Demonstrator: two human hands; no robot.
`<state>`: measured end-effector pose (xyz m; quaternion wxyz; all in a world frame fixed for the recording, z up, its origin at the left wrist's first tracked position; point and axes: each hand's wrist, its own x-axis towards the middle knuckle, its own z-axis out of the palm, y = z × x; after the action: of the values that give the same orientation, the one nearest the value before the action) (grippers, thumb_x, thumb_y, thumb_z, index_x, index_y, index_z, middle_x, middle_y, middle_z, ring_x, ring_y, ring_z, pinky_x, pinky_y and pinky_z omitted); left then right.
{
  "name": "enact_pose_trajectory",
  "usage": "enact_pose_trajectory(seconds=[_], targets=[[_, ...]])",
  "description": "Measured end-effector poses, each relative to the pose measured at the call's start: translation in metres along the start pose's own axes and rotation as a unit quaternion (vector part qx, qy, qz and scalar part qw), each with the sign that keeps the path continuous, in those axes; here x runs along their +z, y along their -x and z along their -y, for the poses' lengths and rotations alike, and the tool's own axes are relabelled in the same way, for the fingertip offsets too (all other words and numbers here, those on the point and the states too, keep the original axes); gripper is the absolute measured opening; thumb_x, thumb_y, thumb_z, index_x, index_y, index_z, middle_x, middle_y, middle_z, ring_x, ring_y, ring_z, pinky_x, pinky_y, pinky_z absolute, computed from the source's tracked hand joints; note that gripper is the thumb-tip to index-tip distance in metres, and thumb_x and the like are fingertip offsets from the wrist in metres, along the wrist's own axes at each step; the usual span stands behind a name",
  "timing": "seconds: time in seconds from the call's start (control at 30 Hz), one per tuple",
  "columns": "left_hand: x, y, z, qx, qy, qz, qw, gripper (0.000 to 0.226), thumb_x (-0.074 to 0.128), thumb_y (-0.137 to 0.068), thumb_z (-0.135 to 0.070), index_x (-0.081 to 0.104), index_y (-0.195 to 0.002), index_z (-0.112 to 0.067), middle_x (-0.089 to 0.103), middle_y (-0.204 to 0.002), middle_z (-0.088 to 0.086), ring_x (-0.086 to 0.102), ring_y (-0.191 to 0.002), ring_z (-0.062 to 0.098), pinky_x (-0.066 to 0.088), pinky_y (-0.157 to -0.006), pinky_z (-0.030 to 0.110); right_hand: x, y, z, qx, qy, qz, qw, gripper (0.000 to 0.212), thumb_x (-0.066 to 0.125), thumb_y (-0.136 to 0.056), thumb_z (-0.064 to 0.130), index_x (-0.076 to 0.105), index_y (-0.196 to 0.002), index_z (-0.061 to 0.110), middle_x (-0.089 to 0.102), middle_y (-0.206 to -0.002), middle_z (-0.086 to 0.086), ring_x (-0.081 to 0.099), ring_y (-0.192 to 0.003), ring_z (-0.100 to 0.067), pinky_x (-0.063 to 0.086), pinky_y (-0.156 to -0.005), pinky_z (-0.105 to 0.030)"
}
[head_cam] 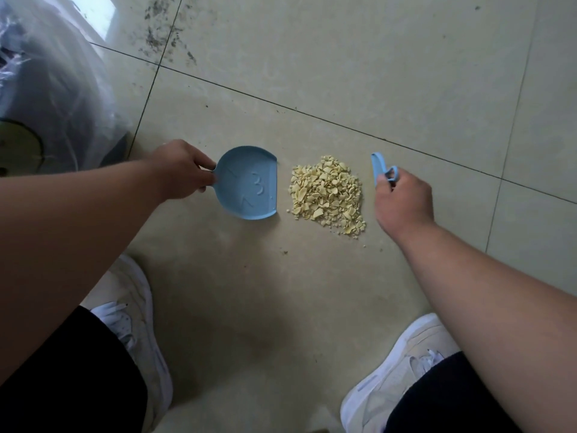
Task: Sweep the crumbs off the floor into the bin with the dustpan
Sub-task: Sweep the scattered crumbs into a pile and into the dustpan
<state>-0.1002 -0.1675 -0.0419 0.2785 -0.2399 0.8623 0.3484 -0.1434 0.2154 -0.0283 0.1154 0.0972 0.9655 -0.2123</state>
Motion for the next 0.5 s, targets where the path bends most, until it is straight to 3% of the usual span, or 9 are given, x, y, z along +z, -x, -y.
enact_pose_trajectory(seconds=[0.1, 0.23, 0.5], targets=[[0.006, 0.0, -0.006, -0.012, -0.006, -0.002, 1.0, 0.013, 0.083, -0.092, -0.024, 0.085, -0.104, -0.023, 0.079, -0.08, 0.009, 0.054, -0.045, 0.006, 0.039, -0.044, 0.017, 0.013, 0.01, 0.014, -0.027, -0.007, 0.015, 1.0, 0.024, 0.053, -0.102, 0.028, 0.061, -0.083, 0.015, 0.062, -0.074, -0.004, 0.054, -0.068, -0.029, 0.033, -0.062, -0.03], [0.018, 0.001, -0.015, -0.015, 0.01, -0.002, 1.0, 0.017, 0.084, -0.09, -0.022, 0.086, -0.107, -0.022, 0.079, -0.077, 0.007, 0.054, -0.051, 0.011, 0.04, -0.051, 0.02, 0.026, 0.02, 0.03, -0.048, -0.02, 0.028, 0.998, 0.026, 0.052, -0.102, 0.03, 0.061, -0.083, 0.014, 0.062, -0.071, -0.003, 0.053, -0.065, -0.028, 0.03, -0.06, -0.03], [0.039, 0.001, -0.033, -0.015, 0.015, 0.009, 1.0, 0.018, 0.083, -0.089, -0.026, 0.087, -0.107, -0.023, 0.079, -0.071, 0.0, 0.057, -0.049, 0.004, 0.043, -0.054, 0.021, 0.04, 0.035, 0.056, -0.092, -0.027, 0.055, 0.994, 0.027, 0.051, -0.102, 0.028, 0.052, -0.079, 0.015, 0.057, -0.069, -0.003, 0.05, -0.065, -0.029, 0.03, -0.059, -0.031]])
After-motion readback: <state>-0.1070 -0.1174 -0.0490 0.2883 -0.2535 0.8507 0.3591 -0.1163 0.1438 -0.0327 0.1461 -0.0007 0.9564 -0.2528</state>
